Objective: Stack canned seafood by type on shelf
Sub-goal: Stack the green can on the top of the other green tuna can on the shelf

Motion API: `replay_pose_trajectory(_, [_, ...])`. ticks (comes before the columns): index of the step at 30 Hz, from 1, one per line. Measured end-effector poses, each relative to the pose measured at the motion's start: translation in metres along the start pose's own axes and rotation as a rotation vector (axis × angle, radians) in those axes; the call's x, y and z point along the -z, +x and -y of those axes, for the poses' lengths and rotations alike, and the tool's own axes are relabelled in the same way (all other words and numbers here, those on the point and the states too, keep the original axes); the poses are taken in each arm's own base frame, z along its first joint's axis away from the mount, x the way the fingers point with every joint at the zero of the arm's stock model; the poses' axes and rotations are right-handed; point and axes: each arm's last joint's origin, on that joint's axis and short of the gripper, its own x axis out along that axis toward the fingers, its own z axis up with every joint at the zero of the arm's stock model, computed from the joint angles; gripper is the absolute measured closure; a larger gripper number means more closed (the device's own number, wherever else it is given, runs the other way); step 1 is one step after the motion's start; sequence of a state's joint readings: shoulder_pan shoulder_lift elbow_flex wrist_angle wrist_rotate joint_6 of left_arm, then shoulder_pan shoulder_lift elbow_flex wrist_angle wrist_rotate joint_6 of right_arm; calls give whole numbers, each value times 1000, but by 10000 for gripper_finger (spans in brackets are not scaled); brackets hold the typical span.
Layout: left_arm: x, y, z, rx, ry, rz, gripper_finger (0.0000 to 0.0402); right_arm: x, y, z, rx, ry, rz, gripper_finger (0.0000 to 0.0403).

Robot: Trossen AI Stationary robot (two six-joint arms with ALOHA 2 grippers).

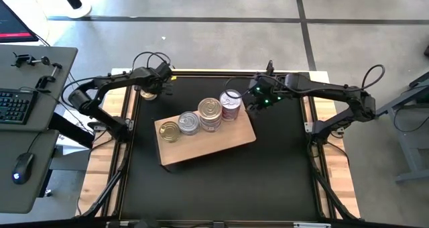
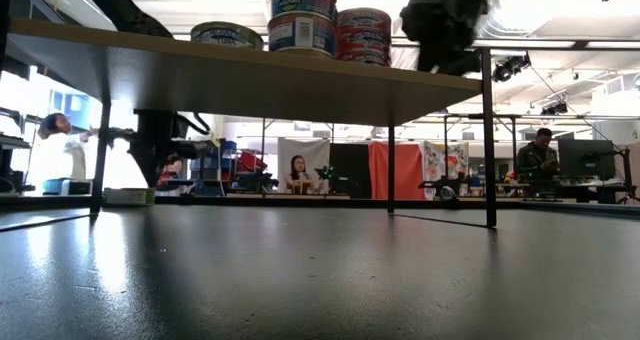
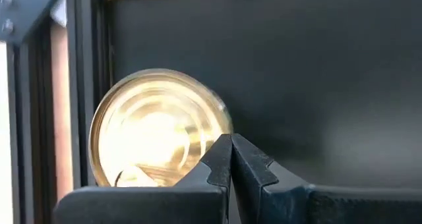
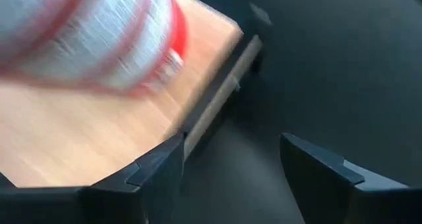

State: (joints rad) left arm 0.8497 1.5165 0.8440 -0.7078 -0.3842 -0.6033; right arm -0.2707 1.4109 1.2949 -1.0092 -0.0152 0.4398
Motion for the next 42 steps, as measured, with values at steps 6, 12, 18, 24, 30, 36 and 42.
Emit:
replay_pose_trajectory(6, [-8, -5, -1, 18, 34, 90, 401, 4, -2, 3, 64, 80, -33, 165])
replay_pose_trajectory(12, [-14, -7, -8, 17, 2, 118, 402, 2, -2, 2, 55, 78, -14, 165])
replay_pose_trajectory(18, [-6, -4, -13, -43, -80, 82, 402, 3, -5, 4, 53, 14, -9, 165])
replay_pose_trajectory(24, [8, 9, -14, -51, -210, 64, 402, 4, -9, 4, 45, -30, -1, 165])
replay_pose_trajectory(30, [13, 14, -15, -63, -298, 78, 402, 6, -15, 4, 24, -45, 13, 165])
replay_pose_trajectory(36, [10, 15, -10, 15, -310, 112, 402, 15, -42, 8, -20, -24, 85, 165])
replay_pose_trajectory(42, [0, 14, 1, 191, -304, 135, 402, 26, -68, 13, -64, 56, 166, 165])
